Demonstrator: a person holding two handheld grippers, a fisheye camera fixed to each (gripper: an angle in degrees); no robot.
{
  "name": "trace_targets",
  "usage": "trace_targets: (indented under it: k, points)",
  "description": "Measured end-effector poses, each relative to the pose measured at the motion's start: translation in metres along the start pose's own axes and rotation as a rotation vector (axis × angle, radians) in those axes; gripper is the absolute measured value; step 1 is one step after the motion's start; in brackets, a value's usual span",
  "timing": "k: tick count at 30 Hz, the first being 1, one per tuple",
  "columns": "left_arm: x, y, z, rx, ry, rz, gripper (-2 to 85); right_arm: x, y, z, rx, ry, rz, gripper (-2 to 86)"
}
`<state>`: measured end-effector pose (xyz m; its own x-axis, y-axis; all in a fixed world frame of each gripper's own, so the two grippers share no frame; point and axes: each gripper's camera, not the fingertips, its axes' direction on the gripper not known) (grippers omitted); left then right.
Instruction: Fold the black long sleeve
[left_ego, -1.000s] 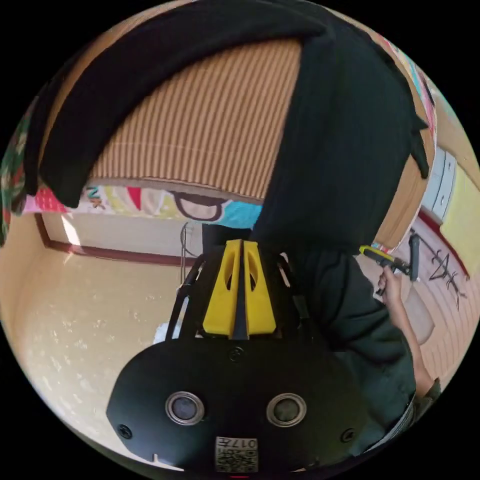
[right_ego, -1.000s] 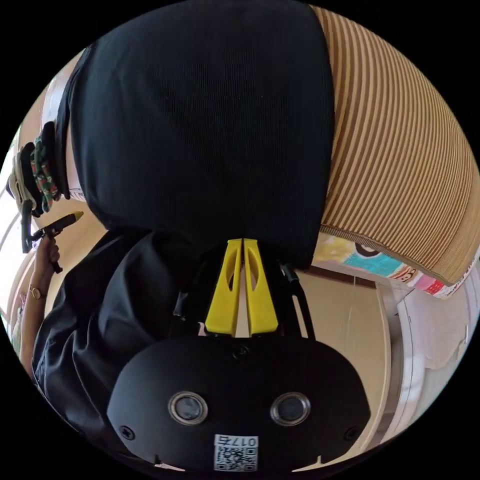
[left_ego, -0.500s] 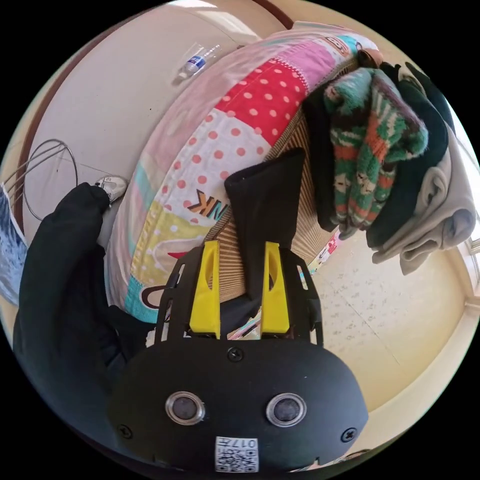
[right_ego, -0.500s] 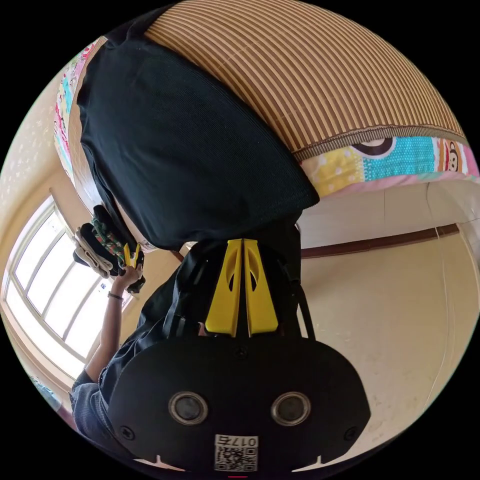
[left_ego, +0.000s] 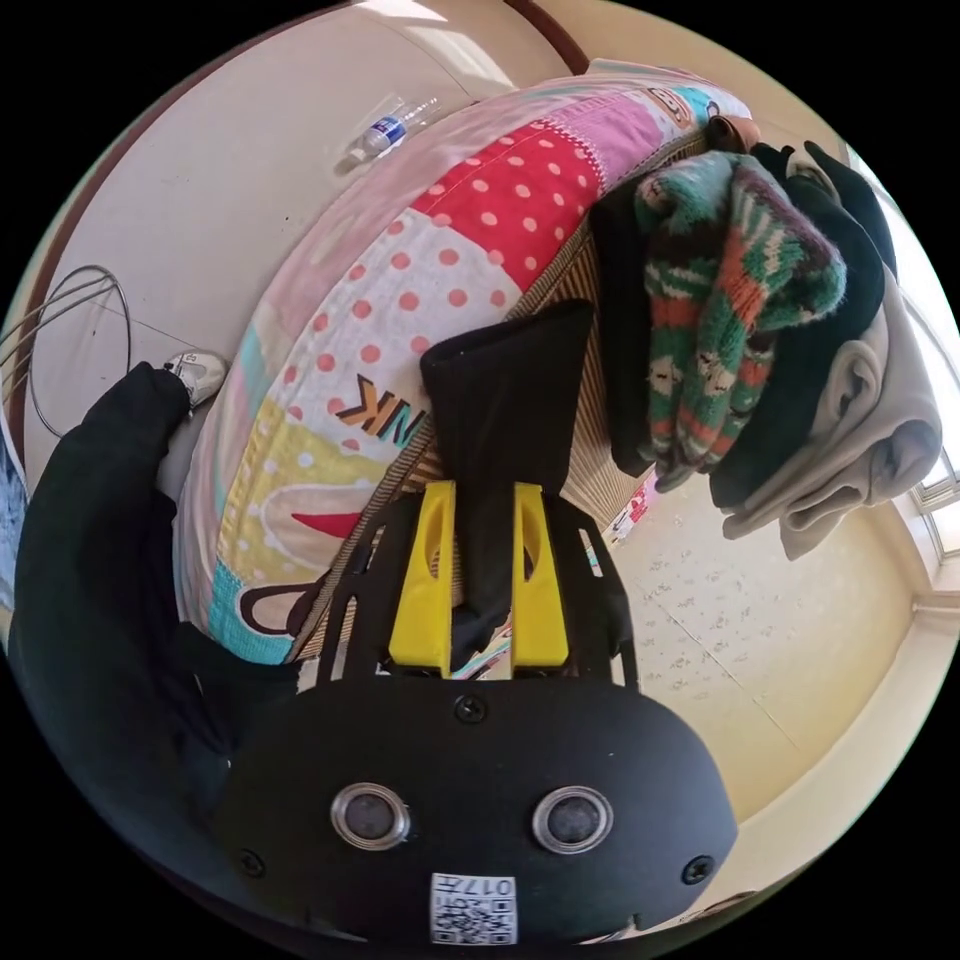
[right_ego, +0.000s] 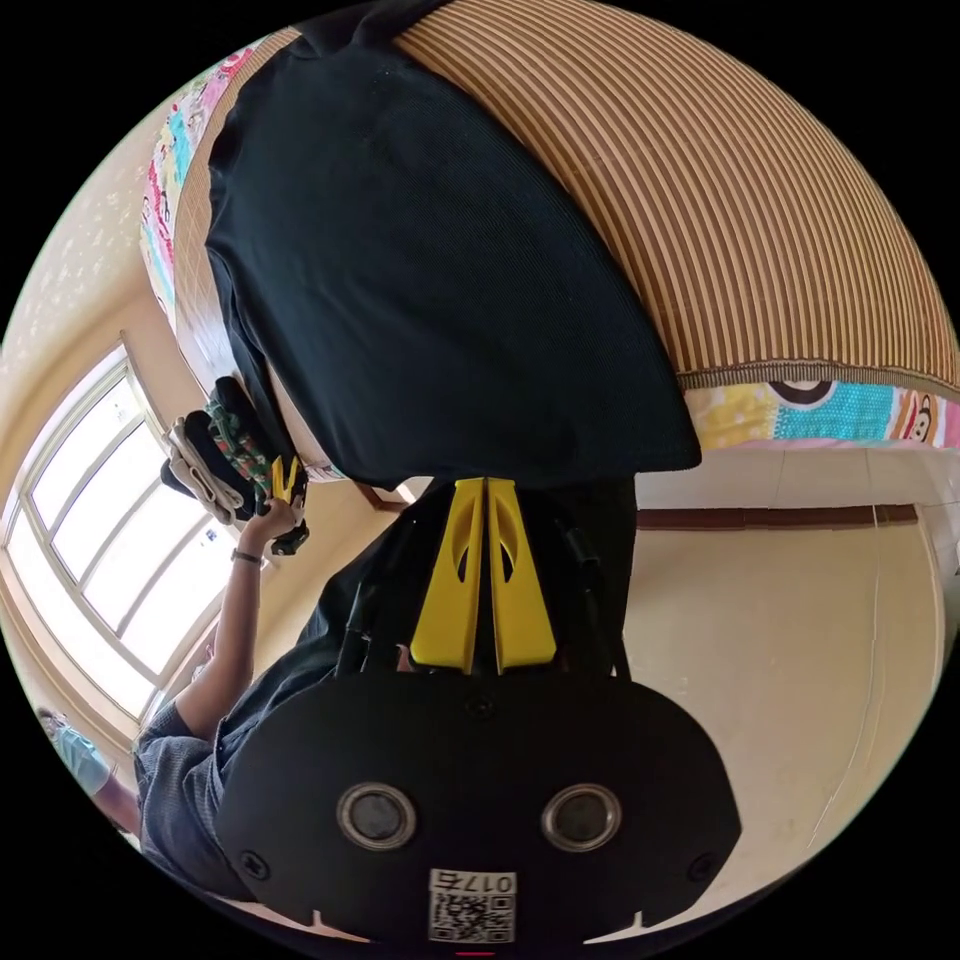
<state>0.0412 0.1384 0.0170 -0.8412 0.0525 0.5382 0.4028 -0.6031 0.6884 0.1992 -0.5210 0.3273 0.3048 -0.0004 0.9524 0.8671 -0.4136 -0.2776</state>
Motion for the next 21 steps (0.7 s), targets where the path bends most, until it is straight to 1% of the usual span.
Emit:
trace_targets:
  k: [4, 7, 8, 10, 12, 13, 15, 16, 18, 19, 21]
  points:
    - [-0.009, -0.004, -0.001, 0.027, -0.020, -0.015, 4.9, 0.010, 0.010, -0.017, -0.022, -0.024, -0.032, 0.4]
    - [-0.006, -0.003, -0.005, 0.016, -0.089, -0.015, 2.3, 0.023, 0.015, -0.027, -0.039, -0.020, -0.034, 0.4]
    - [0.001, 0.002, -0.009, 0.026, -0.092, 0.016, 1.3, 0.029, 0.016, -0.031, -0.044, -0.031, -0.029, 0.4]
    - [0.024, 0.016, -0.014, 0.029, -0.057, 0.144, 0.6, 0.039, 0.016, -0.039, -0.041, -0.056, -0.022, 0.4]
    - [0.069, 0.049, -0.017, 0.004, -0.049, 0.363, 0.3, 0.048, 0.016, -0.047, -0.031, -0.092, -0.014, 0.4]
    - [0.081, 0.060, -0.017, -0.007, -0.038, 0.421, 0.2, 0.055, 0.016, -0.053, -0.026, -0.119, -0.005, 0.4]
    - [0.135, 0.124, -0.011, -0.056, -0.001, 0.714, 0.2, 0.063, 0.015, -0.063, -0.017, -0.161, 0.008, 0.4]
    - [0.148, 0.145, -0.009, -0.062, -0.006, 0.791, 0.2, 0.068, 0.014, -0.070, -0.007, -0.188, 0.014, 0.4]
    - [0.191, 0.245, 0.004, -0.074, -0.044, 1.116, 0.4, 0.075, 0.013, -0.080, 0.008, -0.225, 0.013, 0.4]
    - [0.197, 0.273, 0.010, -0.075, -0.049, 1.193, 0.4, 0.079, 0.011, -0.086, 0.012, -0.244, 0.010, 0.4]
    - [0.201, 0.379, 0.043, -0.136, -0.023, 1.441, 1.1, 0.085, 0.009, -0.094, 0.012, -0.263, 0.004, 0.4]
